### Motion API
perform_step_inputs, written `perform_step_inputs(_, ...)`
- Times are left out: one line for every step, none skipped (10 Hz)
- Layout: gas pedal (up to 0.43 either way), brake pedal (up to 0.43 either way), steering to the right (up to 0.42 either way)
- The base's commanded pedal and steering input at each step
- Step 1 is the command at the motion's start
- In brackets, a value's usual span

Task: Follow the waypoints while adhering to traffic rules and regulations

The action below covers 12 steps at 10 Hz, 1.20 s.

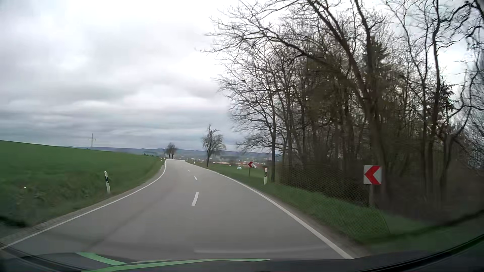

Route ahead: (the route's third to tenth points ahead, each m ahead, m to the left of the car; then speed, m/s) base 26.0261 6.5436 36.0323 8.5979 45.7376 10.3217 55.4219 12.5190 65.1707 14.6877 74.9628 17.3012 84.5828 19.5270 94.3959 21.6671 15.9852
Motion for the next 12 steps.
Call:
perform_step_inputs(0.087,0.0,-0.04)
perform_step_inputs(0.098,0.0,-0.039)
perform_step_inputs(0.098,0.0,-0.04)
perform_step_inputs(0.11,0.0,-0.039)
perform_step_inputs(0.118,0.0,-0.039)
perform_step_inputs(0.118,0.0,-0.039)
perform_step_inputs(0.13,0.0,-0.039)
perform_step_inputs(0.13,0.0,-0.038)
perform_step_inputs(0.138,0.0,-0.037)
perform_step_inputs(0.138,0.0,-0.035)
perform_step_inputs(0.138,0.0,-0.034)
perform_step_inputs(0.15,0.0,-0.032)
